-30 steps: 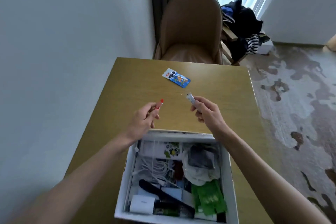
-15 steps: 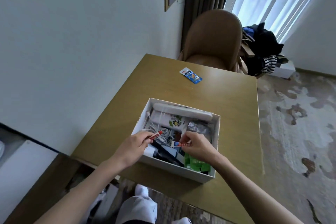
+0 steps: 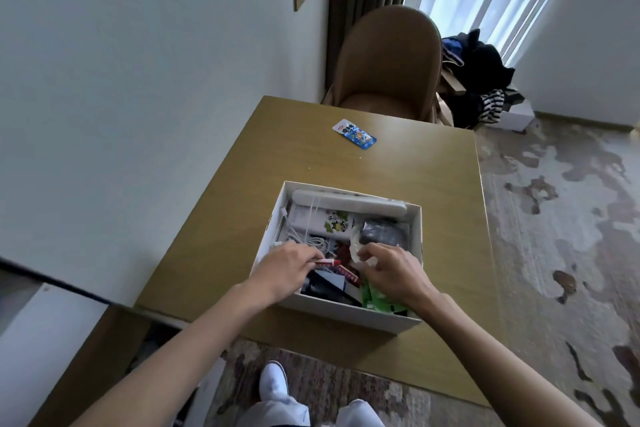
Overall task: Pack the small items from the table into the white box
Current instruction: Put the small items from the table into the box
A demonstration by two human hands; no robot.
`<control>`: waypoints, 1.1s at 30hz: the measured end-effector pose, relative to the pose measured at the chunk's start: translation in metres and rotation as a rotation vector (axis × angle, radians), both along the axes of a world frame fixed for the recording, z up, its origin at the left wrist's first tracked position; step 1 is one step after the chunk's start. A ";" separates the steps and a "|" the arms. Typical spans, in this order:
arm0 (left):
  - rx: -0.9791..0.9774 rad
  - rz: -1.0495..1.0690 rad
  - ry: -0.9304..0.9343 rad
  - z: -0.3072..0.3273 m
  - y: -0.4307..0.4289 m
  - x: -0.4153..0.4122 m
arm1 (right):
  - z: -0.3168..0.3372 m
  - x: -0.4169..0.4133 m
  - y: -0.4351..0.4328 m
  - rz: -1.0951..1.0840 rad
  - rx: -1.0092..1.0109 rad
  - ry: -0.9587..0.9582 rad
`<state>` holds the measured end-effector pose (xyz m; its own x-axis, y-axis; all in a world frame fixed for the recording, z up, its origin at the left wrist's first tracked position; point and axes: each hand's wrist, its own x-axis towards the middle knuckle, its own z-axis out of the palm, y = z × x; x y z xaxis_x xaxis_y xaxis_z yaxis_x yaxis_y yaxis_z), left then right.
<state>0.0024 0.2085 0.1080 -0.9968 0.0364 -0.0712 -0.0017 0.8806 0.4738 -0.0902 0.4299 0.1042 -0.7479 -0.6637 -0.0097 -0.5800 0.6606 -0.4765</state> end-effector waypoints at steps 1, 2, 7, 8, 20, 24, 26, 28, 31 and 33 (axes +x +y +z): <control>-0.025 -0.027 -0.002 -0.002 0.005 -0.007 | 0.003 0.001 0.006 -0.021 -0.015 -0.009; -0.047 -0.051 0.004 -0.004 0.010 -0.014 | 0.006 0.001 0.012 -0.044 -0.029 -0.016; -0.203 -0.203 0.000 -0.013 0.028 -0.042 | 0.017 0.005 0.029 -0.135 -0.084 -0.052; -0.243 -0.234 -0.023 -0.015 0.030 -0.045 | 0.019 0.004 0.031 -0.142 -0.098 -0.060; 0.233 0.109 0.039 0.028 -0.014 -0.054 | 0.037 -0.049 -0.007 -0.191 -0.445 -0.081; 0.314 0.234 0.147 0.039 -0.039 -0.082 | 0.048 -0.096 -0.041 -0.217 -0.438 -0.050; 0.326 0.245 0.144 0.040 -0.052 -0.105 | 0.048 -0.127 -0.059 -0.247 -0.396 -0.061; 0.385 0.262 0.114 0.037 -0.066 -0.132 | 0.043 -0.157 -0.076 -0.284 -0.330 -0.079; 0.479 0.258 0.056 0.023 -0.085 -0.180 | 0.022 -0.201 -0.103 -0.323 -0.201 -0.124; 0.578 0.295 -0.017 0.012 -0.096 -0.214 | 0.002 -0.230 -0.122 -0.365 -0.097 -0.170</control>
<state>-0.2118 0.1124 0.1198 -0.9696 -0.2021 -0.1377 -0.2161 0.4447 0.8692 -0.3204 0.3082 0.1059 -0.9275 -0.3592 -0.1038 -0.2237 0.7555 -0.6158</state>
